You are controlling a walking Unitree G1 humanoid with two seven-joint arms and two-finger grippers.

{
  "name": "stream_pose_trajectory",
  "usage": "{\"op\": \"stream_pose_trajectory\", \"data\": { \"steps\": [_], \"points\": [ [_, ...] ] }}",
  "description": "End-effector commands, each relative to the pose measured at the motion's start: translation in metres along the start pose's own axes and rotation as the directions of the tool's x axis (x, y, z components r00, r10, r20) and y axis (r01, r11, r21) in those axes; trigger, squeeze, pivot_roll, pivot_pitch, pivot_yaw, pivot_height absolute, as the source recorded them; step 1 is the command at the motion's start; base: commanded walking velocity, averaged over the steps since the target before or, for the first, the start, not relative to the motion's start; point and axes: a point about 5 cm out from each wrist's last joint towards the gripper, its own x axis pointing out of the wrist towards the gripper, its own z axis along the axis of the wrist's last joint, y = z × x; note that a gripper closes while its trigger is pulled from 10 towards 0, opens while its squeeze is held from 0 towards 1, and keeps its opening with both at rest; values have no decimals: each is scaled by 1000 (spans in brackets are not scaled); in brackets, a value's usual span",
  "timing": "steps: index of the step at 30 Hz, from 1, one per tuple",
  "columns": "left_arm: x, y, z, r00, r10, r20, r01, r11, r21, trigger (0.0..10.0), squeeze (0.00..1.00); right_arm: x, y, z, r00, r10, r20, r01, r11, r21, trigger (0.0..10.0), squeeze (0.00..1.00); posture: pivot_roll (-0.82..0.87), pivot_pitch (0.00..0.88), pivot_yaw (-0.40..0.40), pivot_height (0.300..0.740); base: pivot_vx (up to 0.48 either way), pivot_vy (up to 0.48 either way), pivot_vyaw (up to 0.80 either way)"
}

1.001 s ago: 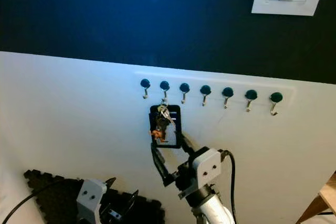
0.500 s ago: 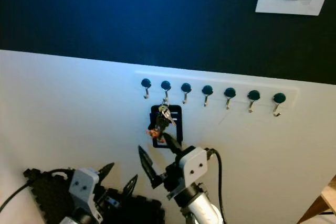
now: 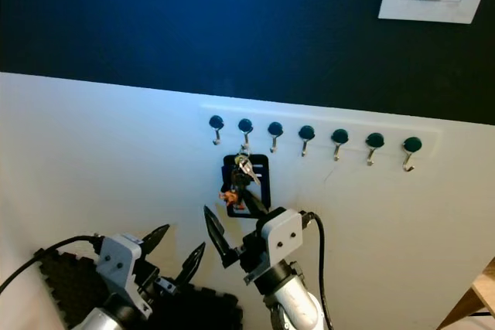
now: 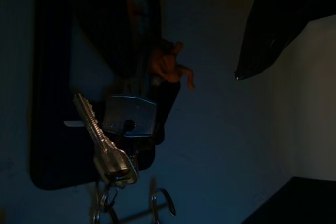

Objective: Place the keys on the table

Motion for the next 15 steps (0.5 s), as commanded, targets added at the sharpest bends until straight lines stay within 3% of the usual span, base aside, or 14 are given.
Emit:
{"op": "stream_pose_trajectory", "data": {
  "steps": [1, 8, 9, 10, 15],
  "points": [
    [-2, 2, 3, 1000, -6, -6, 6, 1000, 5, 10000, 0, 2, 1, 0, 1000, -7, 6, 7, 1000, -10, 10000, 0, 72, 31, -13, 740, 0, 0, 0],
    [2, 1, 3, 1000, -6, -13, 6, 1000, 14, 10000, 0, 6, 3, -2, 1000, -5, 1, 5, 1000, 3, 9922, 0, 70, 40, -14, 740, 0, 0, 0],
    [3, 0, 3, 1000, -9, -13, 9, 1000, 16, 10000, 0, 7, 4, -3, 1000, -3, 1, 3, 1000, 8, 2902, 0, 70, 44, -15, 740, 0, 0, 0],
    [4, 0, 3, 1000, -10, -13, 10, 1000, 17, 10000, 0, 7, 4, -3, 1000, -1, 3, 1, 1000, 13, 0, 0, 70, 44, -15, 740, 0, 0, 0],
    [2, 0, 3, 1000, -9, -17, 9, 1000, 20, 10000, 0, 9, 3, -3, 1000, -5, 3, 5, 1000, 15, 0, 0, 70, 50, -15, 740, 0, 0, 0]
  ]
}}
